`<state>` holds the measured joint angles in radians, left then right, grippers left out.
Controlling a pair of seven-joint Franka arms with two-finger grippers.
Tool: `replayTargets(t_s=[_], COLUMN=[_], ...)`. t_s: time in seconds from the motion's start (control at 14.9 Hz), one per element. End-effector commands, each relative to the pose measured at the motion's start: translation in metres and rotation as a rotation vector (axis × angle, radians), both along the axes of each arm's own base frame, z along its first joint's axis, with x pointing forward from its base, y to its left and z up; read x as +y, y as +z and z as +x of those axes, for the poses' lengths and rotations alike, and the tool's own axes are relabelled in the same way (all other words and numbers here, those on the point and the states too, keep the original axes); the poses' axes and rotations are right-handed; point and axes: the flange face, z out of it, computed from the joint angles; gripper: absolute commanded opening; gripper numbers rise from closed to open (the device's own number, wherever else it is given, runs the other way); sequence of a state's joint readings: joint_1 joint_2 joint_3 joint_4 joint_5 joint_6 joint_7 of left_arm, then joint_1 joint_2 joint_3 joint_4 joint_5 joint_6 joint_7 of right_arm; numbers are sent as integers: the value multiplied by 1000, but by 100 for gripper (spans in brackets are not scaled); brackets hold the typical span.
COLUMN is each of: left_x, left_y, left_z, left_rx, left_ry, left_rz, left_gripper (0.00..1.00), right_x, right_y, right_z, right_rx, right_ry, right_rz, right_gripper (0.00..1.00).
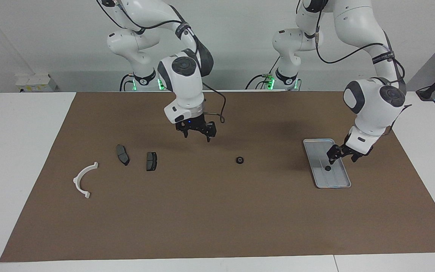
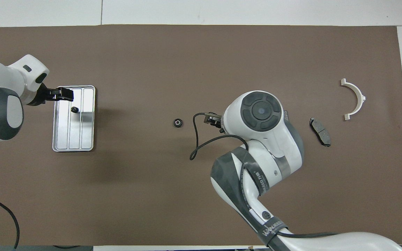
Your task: Place bearing gear from tray to pile
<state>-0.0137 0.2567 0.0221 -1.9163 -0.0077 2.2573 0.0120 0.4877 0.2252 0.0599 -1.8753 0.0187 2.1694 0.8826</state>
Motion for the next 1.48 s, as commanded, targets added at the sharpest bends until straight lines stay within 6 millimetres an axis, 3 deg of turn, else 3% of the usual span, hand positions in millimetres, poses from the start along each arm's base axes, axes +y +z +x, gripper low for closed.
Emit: replayTargets(t_s=[0.0,0.13,0.27,0.4,0.8,0.94,1.27,1.41], left_x=[0,1,14,17,13,9,7,5], left_y=[-22,-27,-42,-45,-73,-74,-80,-79], left_z=[-11,-13,-11,-10,-20,-22,-29,-27], left_rx=[-3,4,3,0,-8,-2,17,11], left_ry=[2,1,6,7,6,3,8,5], left_rz=[-12,-11,-9,-9,-8,-9,-10,-10], left_gripper=[97,95,95,94,93,92,91,80], right_x=[26,62,95,125,142,150,167,166], right_y=[0,-15,-31,-54,-85,-102,-117,-118], right_z=[13,4,11,18,37,35,45,45], right_rx=[-11,-9,-36,-38,-34,-31,-41,-36], right_ry=[-62,-24,-55,-78,-134,-122,-122,-122], right_rz=[16,-11,-54,-77,-74,-77,-60,-65], right_gripper=[100,100,100,100,100,100,100,97])
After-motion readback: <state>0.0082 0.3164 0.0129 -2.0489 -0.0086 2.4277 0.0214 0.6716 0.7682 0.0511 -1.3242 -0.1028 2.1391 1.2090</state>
